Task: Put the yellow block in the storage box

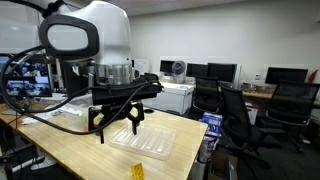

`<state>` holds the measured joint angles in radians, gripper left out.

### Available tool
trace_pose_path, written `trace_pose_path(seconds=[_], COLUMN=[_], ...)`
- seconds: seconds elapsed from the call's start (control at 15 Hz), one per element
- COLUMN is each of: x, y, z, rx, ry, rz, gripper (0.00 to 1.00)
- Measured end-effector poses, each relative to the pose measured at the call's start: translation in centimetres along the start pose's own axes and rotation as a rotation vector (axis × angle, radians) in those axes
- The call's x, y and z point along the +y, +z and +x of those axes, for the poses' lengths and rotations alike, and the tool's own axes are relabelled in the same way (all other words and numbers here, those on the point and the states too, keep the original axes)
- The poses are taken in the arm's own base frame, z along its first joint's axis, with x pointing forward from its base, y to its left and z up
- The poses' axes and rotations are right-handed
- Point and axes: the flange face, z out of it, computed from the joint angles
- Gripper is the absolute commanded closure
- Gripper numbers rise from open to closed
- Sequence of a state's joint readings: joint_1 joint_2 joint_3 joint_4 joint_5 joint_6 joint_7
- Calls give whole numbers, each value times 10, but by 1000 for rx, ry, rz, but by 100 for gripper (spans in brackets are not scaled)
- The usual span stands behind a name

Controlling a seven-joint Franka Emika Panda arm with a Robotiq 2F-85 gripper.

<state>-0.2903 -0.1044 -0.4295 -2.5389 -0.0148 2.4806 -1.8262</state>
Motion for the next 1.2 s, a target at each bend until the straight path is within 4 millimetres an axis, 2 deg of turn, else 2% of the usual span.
trace_pose_path(seconds=[0.2,0.33,0.8,0.93,1.2], x=[2,12,68,81,89], y=[7,18,59,77,109], z=[-4,3,31,27,8], rx=[7,20,26,23,35], ry=[-142,-200,-238,-238,-210], rz=[-26,-19,31,66,150], gripper=[0,0,0,0,0])
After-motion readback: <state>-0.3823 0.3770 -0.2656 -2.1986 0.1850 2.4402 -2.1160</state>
